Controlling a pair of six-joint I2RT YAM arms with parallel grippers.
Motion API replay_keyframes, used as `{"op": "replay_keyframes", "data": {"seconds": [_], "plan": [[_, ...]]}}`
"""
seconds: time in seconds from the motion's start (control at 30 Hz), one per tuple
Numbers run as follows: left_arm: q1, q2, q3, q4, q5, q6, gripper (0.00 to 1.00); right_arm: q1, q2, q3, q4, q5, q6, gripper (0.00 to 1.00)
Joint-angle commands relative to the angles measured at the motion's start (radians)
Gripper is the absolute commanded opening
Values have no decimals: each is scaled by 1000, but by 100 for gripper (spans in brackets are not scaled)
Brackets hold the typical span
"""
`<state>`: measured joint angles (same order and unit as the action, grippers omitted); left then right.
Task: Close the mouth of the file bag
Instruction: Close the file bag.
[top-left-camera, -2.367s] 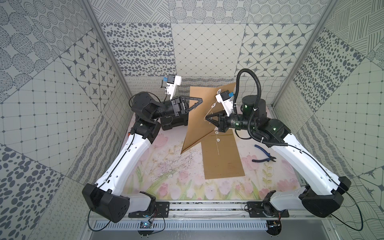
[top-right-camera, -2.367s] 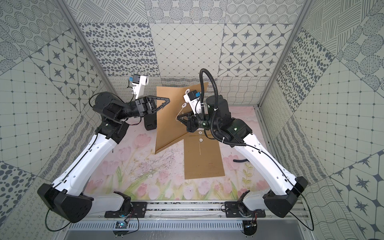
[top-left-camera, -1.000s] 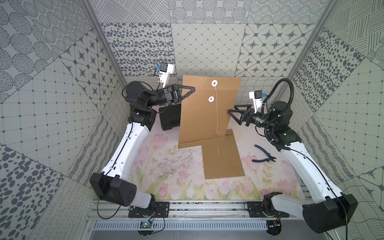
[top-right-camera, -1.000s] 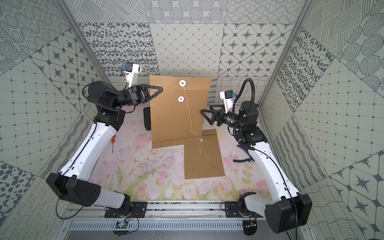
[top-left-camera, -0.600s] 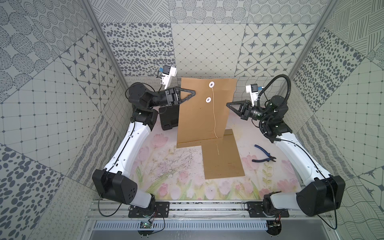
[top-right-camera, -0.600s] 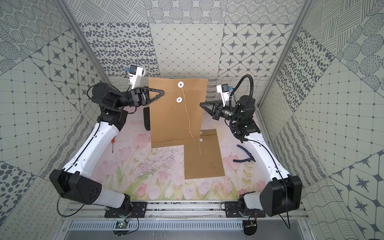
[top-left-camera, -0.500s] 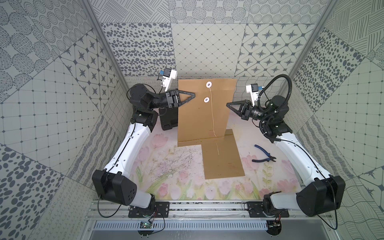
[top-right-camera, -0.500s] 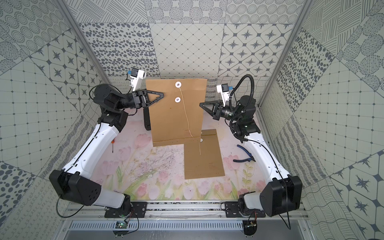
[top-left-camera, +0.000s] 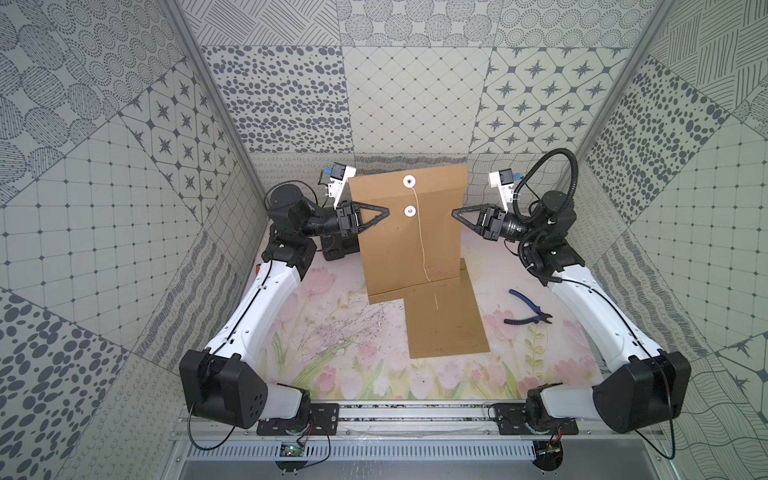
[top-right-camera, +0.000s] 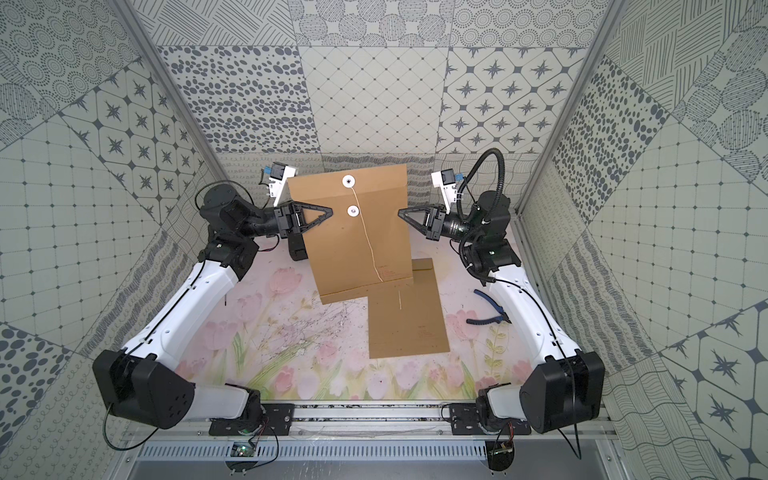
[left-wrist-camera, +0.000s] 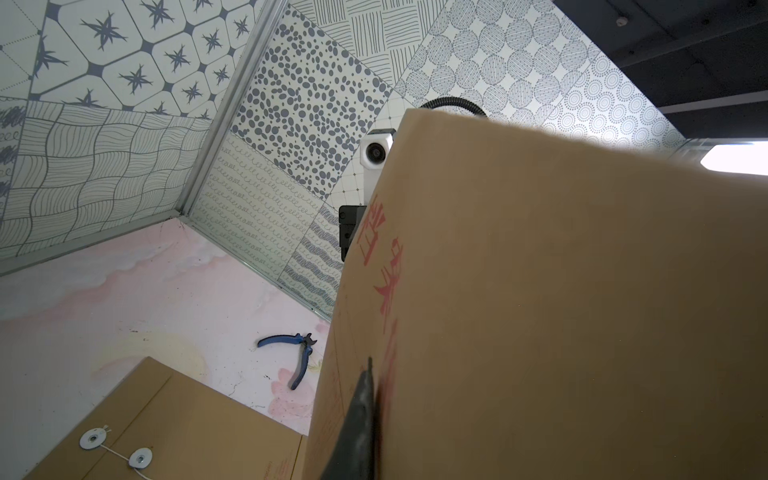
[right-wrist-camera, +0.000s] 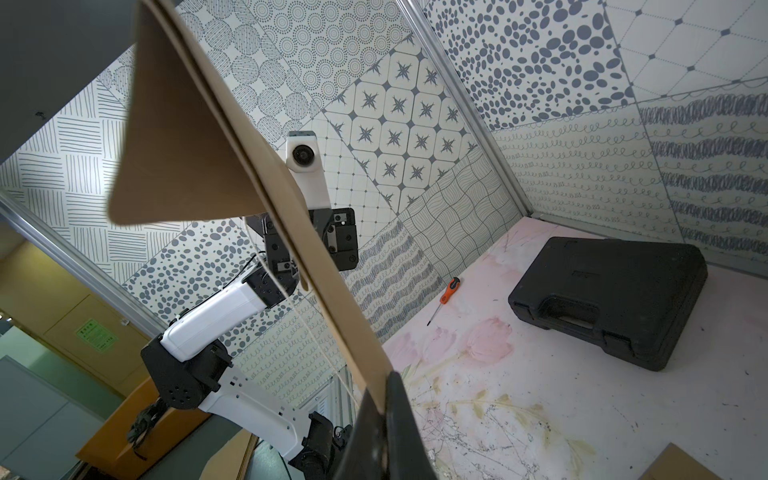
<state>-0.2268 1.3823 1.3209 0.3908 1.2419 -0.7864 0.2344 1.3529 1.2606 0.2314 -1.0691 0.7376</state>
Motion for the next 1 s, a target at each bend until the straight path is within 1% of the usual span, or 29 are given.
{"op": "replay_keyframes", "data": {"seconds": [0.0, 0.03, 0.07, 0.1, 0.13, 0.17, 0.23, 0.3, 0.37, 0.43, 0.5, 0.57, 0.67, 0.77, 0.97], "plan": [[18, 13, -6, 175, -35, -73, 0, 21, -7, 34, -7, -12, -1, 3], [27, 20, -6, 236, -32, -139, 0, 18, -13, 34, -50, 12, -29, 13], [40, 30, -8, 308, -41, -219, 0, 14, -23, 33, -97, 49, -72, 27], [56, 40, -10, 375, -57, -296, 0, 14, -38, 34, -172, 106, -133, 38], [66, 48, -11, 428, -71, -362, 0, 13, -54, 35, -242, 163, -184, 47], [78, 56, -14, 466, -95, -421, 0, 14, -74, 25, -296, 229, -227, 50], [98, 64, -16, 496, -140, -488, 0, 18, -126, -23, -333, 323, -257, 53], [105, 56, 2, 421, -172, -468, 0, 52, -177, -52, -396, 427, -301, 53], [105, 45, 24, 348, -195, -424, 0, 139, -221, -49, -492, 591, -404, 54], [106, 43, 44, 313, -209, -415, 0, 251, -239, -33, -570, 757, -505, 55], [105, 46, 70, 296, -216, -427, 0, 344, -227, -31, -587, 857, -549, 54], [104, 43, 81, 292, -230, -440, 0, 415, -212, -55, -538, 942, -573, 54], [100, 29, 88, 265, -254, -432, 0, 470, -179, -90, -413, 993, -577, 54], [83, 18, 97, 229, -261, -414, 0, 479, -140, -110, -297, 981, -538, 52], [26, 13, 122, 170, -268, -365, 0, 491, -58, -98, -211, 987, -514, 52]]}}
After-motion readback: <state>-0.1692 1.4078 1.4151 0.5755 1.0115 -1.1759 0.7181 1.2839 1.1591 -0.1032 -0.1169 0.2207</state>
